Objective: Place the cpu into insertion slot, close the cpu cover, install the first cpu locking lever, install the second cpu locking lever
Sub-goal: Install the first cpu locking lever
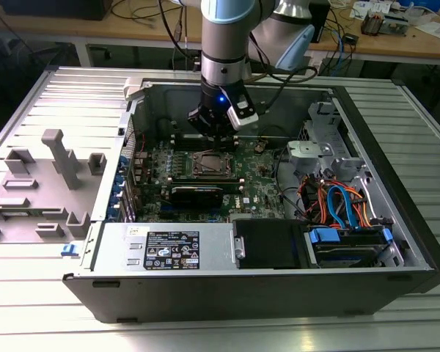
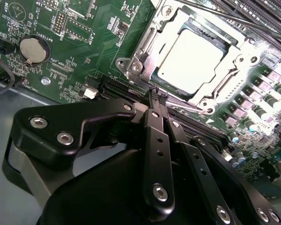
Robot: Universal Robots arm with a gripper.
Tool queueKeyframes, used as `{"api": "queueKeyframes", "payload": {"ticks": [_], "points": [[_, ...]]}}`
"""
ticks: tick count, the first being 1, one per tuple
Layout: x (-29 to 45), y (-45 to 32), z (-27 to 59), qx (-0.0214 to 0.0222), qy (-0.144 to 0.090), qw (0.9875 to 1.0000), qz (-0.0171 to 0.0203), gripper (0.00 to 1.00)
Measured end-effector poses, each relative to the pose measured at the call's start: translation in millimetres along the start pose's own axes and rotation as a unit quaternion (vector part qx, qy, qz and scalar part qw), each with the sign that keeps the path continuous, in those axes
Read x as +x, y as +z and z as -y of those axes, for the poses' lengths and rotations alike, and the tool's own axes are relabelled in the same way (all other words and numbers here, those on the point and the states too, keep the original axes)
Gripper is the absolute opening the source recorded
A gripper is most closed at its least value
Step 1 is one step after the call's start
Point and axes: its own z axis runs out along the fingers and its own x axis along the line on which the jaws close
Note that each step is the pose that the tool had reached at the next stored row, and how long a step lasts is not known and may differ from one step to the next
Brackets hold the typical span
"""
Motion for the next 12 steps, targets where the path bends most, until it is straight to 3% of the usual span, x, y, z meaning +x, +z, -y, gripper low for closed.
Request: {"api": "queueKeyframes", "payload": {"ticks": [12], "points": [[-4.2,7.5,0.1,0.0,0.004,1.0,0.0,0.11]]}}
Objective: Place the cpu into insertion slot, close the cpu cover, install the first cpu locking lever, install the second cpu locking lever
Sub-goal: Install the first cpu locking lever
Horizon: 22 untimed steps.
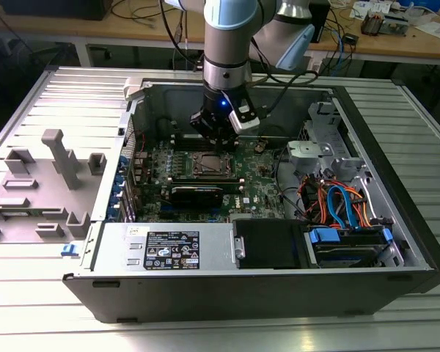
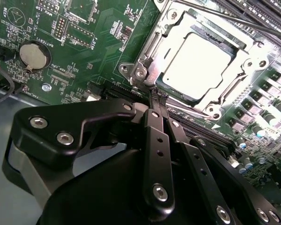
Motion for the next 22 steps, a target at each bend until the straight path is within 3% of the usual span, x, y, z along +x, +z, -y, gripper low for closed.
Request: {"api": "queueKeyframes", "payload": {"ticks": [22], "points": [[-1.0,-3.2,-2.6,-0.0002,-0.01,0.9999,-0.0001,0.11]]}}
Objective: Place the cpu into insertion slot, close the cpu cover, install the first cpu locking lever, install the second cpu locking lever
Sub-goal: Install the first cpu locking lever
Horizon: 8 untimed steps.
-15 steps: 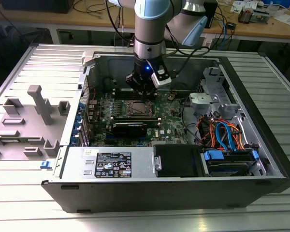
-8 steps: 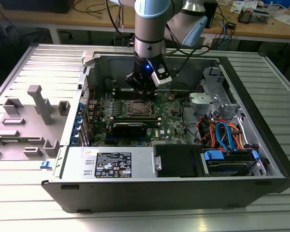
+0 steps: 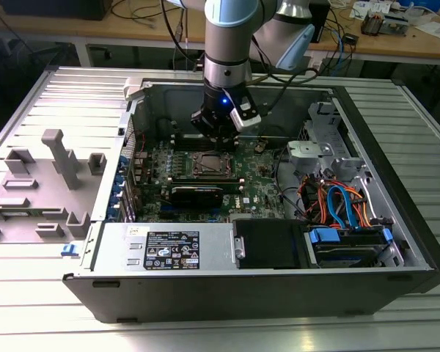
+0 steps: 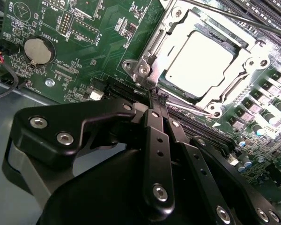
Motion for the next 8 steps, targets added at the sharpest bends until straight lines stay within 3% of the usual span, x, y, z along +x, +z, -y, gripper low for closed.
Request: {"api": "queueKeyframes", "payload": {"ticks": [8], "points": [[-1.1,1.8,0.0,0.0,0.0,1.0,0.0,0.11]]}}
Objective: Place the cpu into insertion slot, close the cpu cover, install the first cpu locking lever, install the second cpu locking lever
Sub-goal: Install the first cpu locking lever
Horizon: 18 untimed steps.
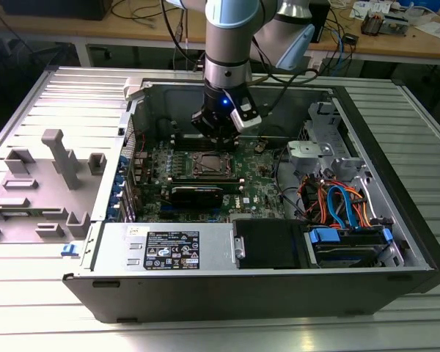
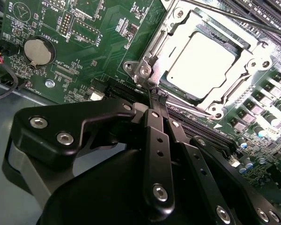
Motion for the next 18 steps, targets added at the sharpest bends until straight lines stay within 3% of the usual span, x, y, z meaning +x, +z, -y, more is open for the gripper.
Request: {"api": "queueKeyframes", "payload": {"ticks": [18], "points": [[0.5,-0.2,-0.3,-0.0001,0.0,1.0,0.0,0.11]]}}
